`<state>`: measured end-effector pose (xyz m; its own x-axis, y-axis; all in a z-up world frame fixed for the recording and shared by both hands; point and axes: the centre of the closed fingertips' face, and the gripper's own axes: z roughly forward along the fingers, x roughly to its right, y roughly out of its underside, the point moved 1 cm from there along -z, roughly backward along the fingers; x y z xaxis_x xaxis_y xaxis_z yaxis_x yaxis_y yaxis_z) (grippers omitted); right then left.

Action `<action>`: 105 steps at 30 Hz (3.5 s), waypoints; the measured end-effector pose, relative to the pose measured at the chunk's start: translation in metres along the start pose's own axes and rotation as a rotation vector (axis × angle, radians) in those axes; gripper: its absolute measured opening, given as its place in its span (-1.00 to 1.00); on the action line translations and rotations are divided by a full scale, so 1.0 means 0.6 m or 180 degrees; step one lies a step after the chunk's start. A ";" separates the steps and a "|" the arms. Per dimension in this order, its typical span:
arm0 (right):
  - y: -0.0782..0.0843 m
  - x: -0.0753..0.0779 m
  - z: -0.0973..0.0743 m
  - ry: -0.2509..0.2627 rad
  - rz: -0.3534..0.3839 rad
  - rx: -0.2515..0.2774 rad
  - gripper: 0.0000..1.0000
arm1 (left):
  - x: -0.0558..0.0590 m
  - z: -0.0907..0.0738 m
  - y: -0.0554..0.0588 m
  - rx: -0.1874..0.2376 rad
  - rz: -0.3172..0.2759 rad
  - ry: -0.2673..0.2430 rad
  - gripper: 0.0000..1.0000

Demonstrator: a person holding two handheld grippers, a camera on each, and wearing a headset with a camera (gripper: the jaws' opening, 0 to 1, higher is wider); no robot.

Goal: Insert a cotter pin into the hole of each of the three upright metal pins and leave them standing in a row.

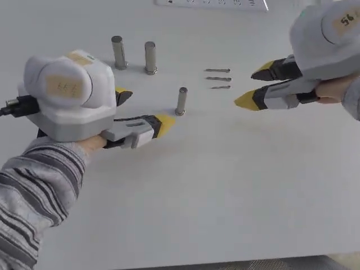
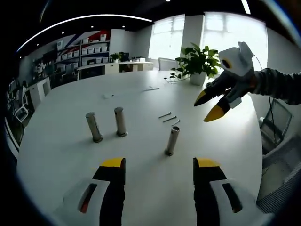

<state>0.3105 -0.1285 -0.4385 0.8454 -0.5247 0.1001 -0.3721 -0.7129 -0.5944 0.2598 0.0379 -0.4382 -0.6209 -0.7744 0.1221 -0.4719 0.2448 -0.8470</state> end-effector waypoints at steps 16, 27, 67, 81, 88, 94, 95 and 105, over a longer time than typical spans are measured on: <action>-0.002 0.023 0.067 -0.0312 -0.0460 -0.0452 -0.61 | -0.002 -0.060 0.013 0.0100 -0.0144 -0.0201 0.69; 0.011 0.022 0.093 -0.0524 -0.0694 -0.0691 -0.78 | -0.001 -0.082 0.010 0.0154 -0.0163 -0.0222 0.71; -0.020 0.029 0.069 -0.0335 -0.1157 -0.0087 -1.00 | 0.005 -0.078 -0.025 0.0228 -0.0170 0.0105 0.28; -0.068 -0.053 0.005 -0.0107 -0.1554 0.0403 -1.00 | 0.038 -0.042 -0.076 0.0305 -0.0485 0.0390 -0.21; -0.086 -0.096 -0.015 -0.0100 -0.1715 0.0552 -1.00 | 0.060 -0.029 -0.080 0.0291 -0.0721 0.0556 -0.44; -0.102 -0.129 -0.027 -0.0133 -0.1900 0.0666 -1.00 | 0.076 -0.028 -0.086 0.0316 -0.0864 0.0694 -0.59; -0.104 -0.133 -0.029 -0.0138 -0.1937 0.0680 -1.00 | 0.080 -0.028 -0.088 0.0332 -0.0909 0.0728 -0.62; -0.124 -0.171 -0.043 -0.0261 -0.2063 0.0759 -1.00 | 0.092 -0.030 -0.093 0.0359 -0.0987 0.0840 -0.85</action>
<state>0.2416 -0.0339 -0.3839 0.8984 0.0159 0.4389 0.3038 -0.7440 -0.5951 0.2404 -0.0080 -0.3747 -0.6061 -0.6217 0.4960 -0.5992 -0.0531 -0.7988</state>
